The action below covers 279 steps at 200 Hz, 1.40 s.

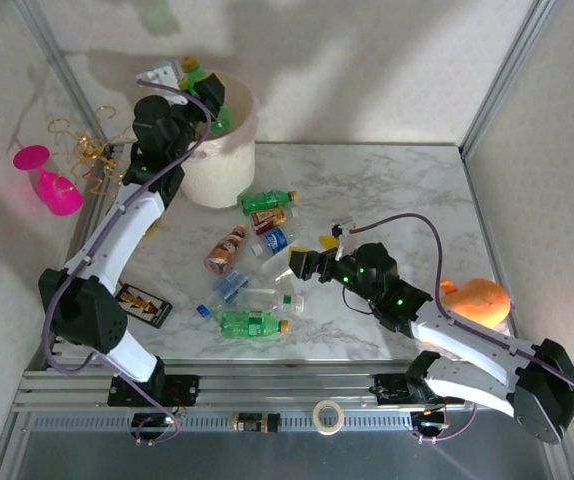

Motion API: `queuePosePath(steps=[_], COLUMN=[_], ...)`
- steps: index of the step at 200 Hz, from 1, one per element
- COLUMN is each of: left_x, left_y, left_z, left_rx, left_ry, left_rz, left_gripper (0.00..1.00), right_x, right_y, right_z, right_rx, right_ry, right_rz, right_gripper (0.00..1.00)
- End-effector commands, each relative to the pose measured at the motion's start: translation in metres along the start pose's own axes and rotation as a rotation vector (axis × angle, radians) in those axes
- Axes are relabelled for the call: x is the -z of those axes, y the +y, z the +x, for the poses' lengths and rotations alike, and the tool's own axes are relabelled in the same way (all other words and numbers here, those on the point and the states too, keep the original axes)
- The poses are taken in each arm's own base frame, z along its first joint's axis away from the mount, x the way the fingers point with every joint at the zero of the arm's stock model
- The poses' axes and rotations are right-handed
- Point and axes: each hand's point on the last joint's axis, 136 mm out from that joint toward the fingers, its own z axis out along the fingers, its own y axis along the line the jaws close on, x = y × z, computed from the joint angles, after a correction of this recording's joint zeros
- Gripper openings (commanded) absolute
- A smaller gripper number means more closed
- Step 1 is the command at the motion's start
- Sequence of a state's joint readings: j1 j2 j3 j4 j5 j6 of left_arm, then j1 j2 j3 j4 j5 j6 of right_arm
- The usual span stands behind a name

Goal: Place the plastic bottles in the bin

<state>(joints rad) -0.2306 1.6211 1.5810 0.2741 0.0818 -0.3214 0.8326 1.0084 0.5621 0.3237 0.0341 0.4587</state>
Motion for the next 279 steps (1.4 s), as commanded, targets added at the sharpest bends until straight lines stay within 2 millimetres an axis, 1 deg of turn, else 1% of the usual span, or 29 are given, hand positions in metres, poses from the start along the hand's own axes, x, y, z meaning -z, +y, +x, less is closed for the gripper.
queuePosePath(steps=[1, 12, 29, 65, 80, 100, 111, 127, 145, 164, 174, 192, 211, 230, 250, 276, 277, 279], left_x=[-0.012, -0.018, -0.028, -0.047, -0.051, -0.053, -0.054, -0.057, -0.057, -0.053, -0.050, -0.043, -0.031, -0.014, 0.009, 0.048, 0.050, 0.053], left_y=[0.020, 0.027, 0.041, 0.067, 0.074, 0.078, 0.079, 0.078, 0.073, 0.065, 0.057, 0.044, 0.028, 0.009, -0.010, -0.025, -0.027, -0.027], left_z=[-0.010, -0.007, 0.004, 0.037, 0.051, 0.060, 0.061, 0.062, 0.057, 0.045, 0.038, 0.024, 0.009, -0.003, -0.007, 0.011, 0.009, 0.013], left_rx=[-0.077, -0.100, -0.132, -0.161, -0.162, -0.166, -0.166, -0.158, -0.145, -0.125, -0.112, -0.090, -0.068, -0.040, 0.007, 0.087, 0.091, 0.096], left_ry=[-0.013, -0.008, 0.020, 0.111, 0.149, 0.174, 0.177, 0.187, 0.184, 0.164, 0.152, 0.132, 0.104, 0.076, 0.050, 0.021, 0.016, 0.020], left_rz=[-0.088, -0.117, -0.170, -0.251, -0.266, -0.273, -0.273, -0.273, -0.261, -0.237, -0.217, -0.181, -0.138, -0.084, -0.023, 0.049, 0.055, 0.058], left_gripper=[0.35, 0.35, 0.35, 0.37, 0.40, 0.42, 0.47, 0.63, 0.76, 0.85, 0.87, 0.88, 0.89, 0.90, 0.90, 0.92, 0.92, 0.92], right_x=[0.006, 0.007, 0.008, 0.007, 0.006, 0.006, 0.006, 0.005, 0.004, 0.002, 0.001, -0.001, -0.004, -0.007, -0.012, -0.022, -0.022, -0.023], right_y=[-0.009, -0.009, -0.010, -0.011, -0.011, -0.012, -0.012, -0.013, -0.012, -0.012, -0.013, -0.013, -0.013, -0.015, -0.022, -0.034, -0.034, -0.036], right_z=[0.002, 0.001, 0.002, 0.000, 0.000, 0.000, 0.000, 0.002, 0.003, 0.006, 0.008, 0.010, 0.011, 0.014, 0.018, 0.027, 0.028, 0.029], right_rx=[-0.025, -0.032, -0.040, -0.047, -0.045, -0.045, -0.051, -0.059, -0.062, -0.063, -0.063, -0.063, -0.064, -0.070, -0.084, -0.107, -0.108, -0.110], right_ry=[-0.013, -0.019, -0.021, -0.021, -0.017, -0.018, -0.019, -0.018, -0.012, 0.000, 0.006, 0.014, 0.019, 0.029, 0.044, 0.080, 0.083, 0.087], right_rz=[0.040, 0.038, 0.040, 0.047, 0.050, 0.054, 0.055, 0.053, 0.046, 0.047, 0.047, 0.047, 0.046, 0.055, 0.091, 0.160, 0.163, 0.169], right_gripper=[0.99, 0.99, 0.99, 0.99, 0.99, 0.99, 0.99, 0.99, 0.99, 0.99, 0.99, 0.99, 0.99, 0.99, 0.99, 0.99, 0.99, 0.99])
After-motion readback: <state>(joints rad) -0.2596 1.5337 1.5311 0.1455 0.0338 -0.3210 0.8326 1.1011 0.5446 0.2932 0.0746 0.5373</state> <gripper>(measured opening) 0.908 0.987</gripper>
